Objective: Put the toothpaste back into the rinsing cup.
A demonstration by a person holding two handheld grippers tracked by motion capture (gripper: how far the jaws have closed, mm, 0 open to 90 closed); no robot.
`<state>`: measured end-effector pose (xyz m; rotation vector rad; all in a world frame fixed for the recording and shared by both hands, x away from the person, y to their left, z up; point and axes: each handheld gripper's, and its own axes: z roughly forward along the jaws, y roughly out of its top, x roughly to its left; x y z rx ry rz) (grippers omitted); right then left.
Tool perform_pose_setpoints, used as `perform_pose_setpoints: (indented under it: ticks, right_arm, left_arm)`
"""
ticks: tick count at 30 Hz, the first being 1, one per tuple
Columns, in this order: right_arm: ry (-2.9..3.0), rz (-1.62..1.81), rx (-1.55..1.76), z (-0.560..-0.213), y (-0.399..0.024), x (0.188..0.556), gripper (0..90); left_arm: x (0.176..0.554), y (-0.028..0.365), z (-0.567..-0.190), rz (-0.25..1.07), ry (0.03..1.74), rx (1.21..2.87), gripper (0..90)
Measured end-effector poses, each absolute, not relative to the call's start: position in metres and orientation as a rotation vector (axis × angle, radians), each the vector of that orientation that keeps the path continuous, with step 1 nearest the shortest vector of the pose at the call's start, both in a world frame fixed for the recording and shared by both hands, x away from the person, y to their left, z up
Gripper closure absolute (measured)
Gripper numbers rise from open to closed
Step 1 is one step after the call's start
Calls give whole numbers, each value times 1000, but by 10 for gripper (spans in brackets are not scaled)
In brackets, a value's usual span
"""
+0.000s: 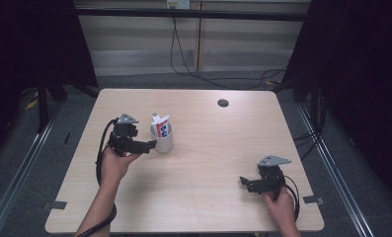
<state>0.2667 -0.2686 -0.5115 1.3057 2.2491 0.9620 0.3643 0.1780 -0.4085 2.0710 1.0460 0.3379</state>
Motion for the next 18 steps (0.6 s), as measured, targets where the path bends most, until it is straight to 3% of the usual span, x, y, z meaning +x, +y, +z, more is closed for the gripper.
perform_pose_setpoints:
  ticks: [18]
  right_arm:
    - [2249,964,1306,-512,-269,267,113]
  left_arm:
    - [355,189,-432,297,1070,2072,161]
